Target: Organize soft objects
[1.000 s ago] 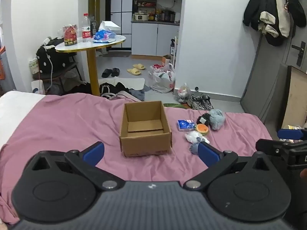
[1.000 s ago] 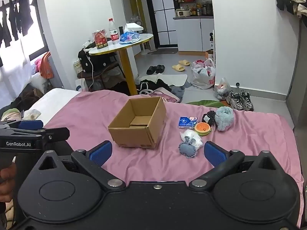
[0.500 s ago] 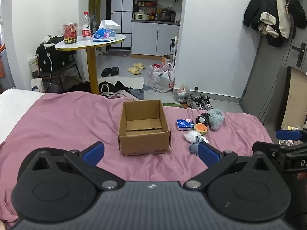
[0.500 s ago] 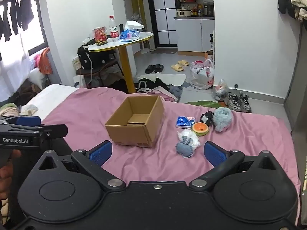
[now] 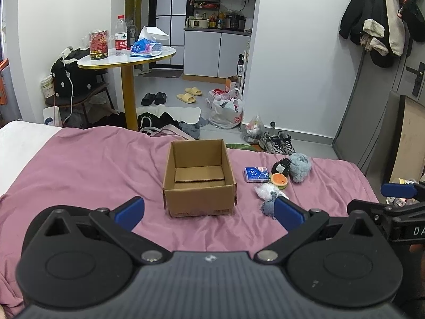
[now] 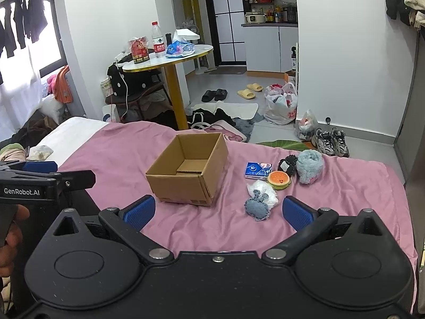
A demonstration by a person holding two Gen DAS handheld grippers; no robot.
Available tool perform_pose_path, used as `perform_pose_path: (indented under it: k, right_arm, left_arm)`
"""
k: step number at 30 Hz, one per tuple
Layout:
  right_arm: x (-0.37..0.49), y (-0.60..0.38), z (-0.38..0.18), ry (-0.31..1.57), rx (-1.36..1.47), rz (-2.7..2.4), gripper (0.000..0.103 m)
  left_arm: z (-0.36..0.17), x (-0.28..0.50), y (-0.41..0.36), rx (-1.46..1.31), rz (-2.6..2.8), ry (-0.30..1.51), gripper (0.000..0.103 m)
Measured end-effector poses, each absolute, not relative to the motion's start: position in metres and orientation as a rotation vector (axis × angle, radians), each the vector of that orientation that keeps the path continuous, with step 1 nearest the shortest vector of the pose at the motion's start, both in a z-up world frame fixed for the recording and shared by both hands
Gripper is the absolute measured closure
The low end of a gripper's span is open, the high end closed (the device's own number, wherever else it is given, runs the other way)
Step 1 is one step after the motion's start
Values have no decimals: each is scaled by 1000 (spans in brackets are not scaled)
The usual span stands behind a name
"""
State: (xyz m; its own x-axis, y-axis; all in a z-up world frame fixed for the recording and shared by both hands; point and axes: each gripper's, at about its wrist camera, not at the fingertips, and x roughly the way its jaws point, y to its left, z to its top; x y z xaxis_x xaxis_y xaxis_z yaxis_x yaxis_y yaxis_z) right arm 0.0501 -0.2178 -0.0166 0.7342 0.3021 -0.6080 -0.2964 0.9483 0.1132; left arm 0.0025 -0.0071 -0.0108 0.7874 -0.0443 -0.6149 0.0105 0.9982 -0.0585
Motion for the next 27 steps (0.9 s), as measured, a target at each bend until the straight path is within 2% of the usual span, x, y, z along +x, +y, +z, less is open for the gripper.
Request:
perform_pose_path:
  k: [27]
  right_arm:
    - [46,-214,-21,675,4,324,0]
  left_arm:
    - [-8,0,-8,-45,-62,626,0]
